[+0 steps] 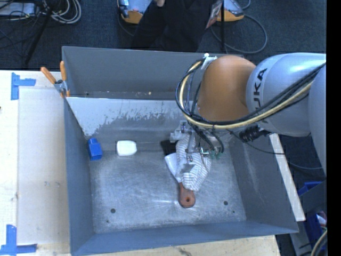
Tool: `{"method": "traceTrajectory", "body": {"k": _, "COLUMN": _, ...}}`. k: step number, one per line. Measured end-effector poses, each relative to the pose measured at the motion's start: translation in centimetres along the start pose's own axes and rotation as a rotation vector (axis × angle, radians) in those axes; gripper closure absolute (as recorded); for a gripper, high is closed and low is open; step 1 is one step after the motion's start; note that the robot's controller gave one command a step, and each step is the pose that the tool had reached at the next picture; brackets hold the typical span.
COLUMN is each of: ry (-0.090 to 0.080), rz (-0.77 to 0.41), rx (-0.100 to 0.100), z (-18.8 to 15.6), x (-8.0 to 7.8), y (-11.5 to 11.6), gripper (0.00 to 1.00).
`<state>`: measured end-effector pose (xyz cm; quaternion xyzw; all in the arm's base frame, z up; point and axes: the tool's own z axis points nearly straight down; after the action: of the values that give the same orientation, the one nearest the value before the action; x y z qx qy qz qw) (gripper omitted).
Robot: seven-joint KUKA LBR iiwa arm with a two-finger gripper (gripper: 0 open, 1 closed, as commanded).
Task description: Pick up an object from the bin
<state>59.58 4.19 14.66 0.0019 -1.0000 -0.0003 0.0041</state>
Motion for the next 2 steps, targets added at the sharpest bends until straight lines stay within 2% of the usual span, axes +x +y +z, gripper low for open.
{"method": "traceTrajectory", "body": {"k": 1, "ry": -0.007, "rz": 0.001, "rx": 0.000, "z": -0.5, "x": -0.2, "y": 0.0, "gripper": 0.00}}
{"method": "traceTrajectory", "body": {"k": 2, "ry": -0.003, "rz": 0.039, "rx": -0.012, "z": 6.6, "x": -1.5, "y": -1.7, "gripper": 1.00}}
